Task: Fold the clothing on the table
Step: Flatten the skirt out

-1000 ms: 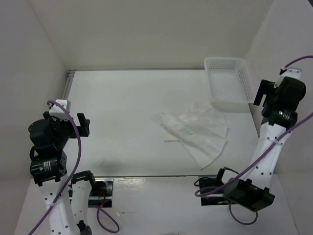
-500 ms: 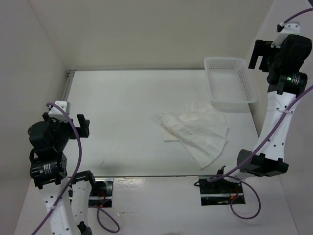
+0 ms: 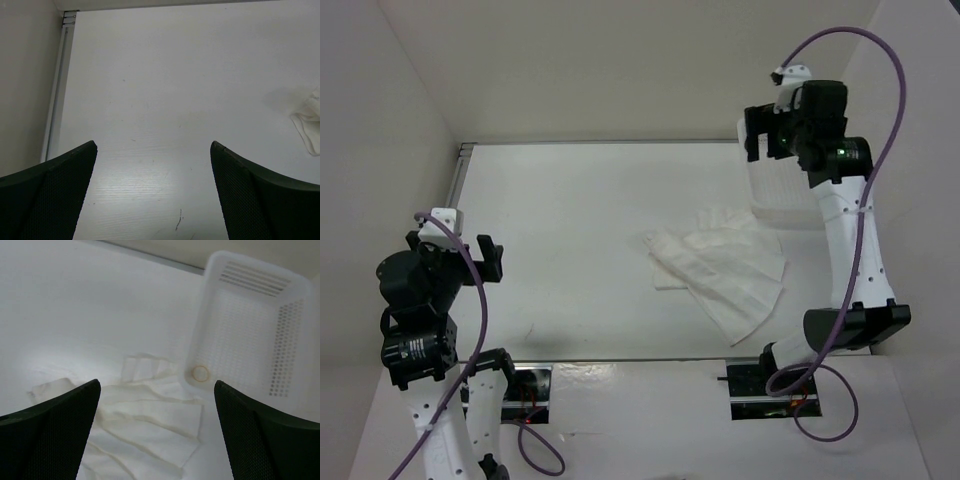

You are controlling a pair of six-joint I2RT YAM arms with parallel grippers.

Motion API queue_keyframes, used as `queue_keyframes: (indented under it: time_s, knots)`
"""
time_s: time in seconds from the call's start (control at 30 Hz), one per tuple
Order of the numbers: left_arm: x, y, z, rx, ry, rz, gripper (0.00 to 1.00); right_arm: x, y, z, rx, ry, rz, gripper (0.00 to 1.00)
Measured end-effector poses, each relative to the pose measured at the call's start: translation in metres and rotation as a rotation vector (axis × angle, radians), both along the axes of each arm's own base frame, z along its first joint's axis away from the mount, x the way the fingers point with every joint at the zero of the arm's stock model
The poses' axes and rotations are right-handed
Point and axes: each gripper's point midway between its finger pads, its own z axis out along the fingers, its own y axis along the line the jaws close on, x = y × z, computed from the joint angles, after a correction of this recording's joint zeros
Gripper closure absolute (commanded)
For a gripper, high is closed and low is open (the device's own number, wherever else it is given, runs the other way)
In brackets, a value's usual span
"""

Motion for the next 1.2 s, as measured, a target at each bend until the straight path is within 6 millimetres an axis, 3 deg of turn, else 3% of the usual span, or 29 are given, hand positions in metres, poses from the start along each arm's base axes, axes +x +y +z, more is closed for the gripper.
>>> queue_keyframes:
  time_s: [0.1, 0.27, 0.47, 0.7, 0.87, 0.93, 1.07, 1.2]
  knots:
    - [-0.003, -0.001, 0.004, 0.006, -0.020, 0.001, 0.00, -0.002, 0.046, -0.016, 0.008, 0.038, 0.123, 0.02]
    - [-0.008, -0.001, 0.009, 0.016, -0.049, 0.008, 0.00, -0.001, 0.088, -0.032, -0.032, 0.066, 0.206, 0.02]
    - [-0.008, 0.002, 0.009, 0.020, -0.048, 0.027, 0.00, -0.010, 0.162, -0.048, -0.105, 0.068, 0.334, 0.02]
    - [-0.008, 0.004, 0.009, 0.022, -0.047, 0.039, 0.00, 0.013, 0.156, -0.065, -0.192, 0.071, 0.234, 0.02]
    - [-0.006, 0.006, 0.007, 0.021, -0.038, 0.044, 0.00, 0.009, 0.187, -0.069, -0.239, 0.045, 0.265, 0.02]
    - [-0.005, 0.006, 0.006, 0.019, -0.031, 0.044, 0.00, 0.008, 0.189, -0.066, -0.256, 0.030, 0.261, 0.02]
    - [-0.004, 0.007, 0.004, 0.017, -0.024, 0.045, 0.00, 0.008, 0.172, -0.061, -0.302, 0.000, 0.215, 0.02]
    - [0.002, 0.007, 0.000, 0.007, 0.001, 0.042, 0.00, -0.019, 0.130, -0.077, -0.359, 0.028, 0.168, 0.02]
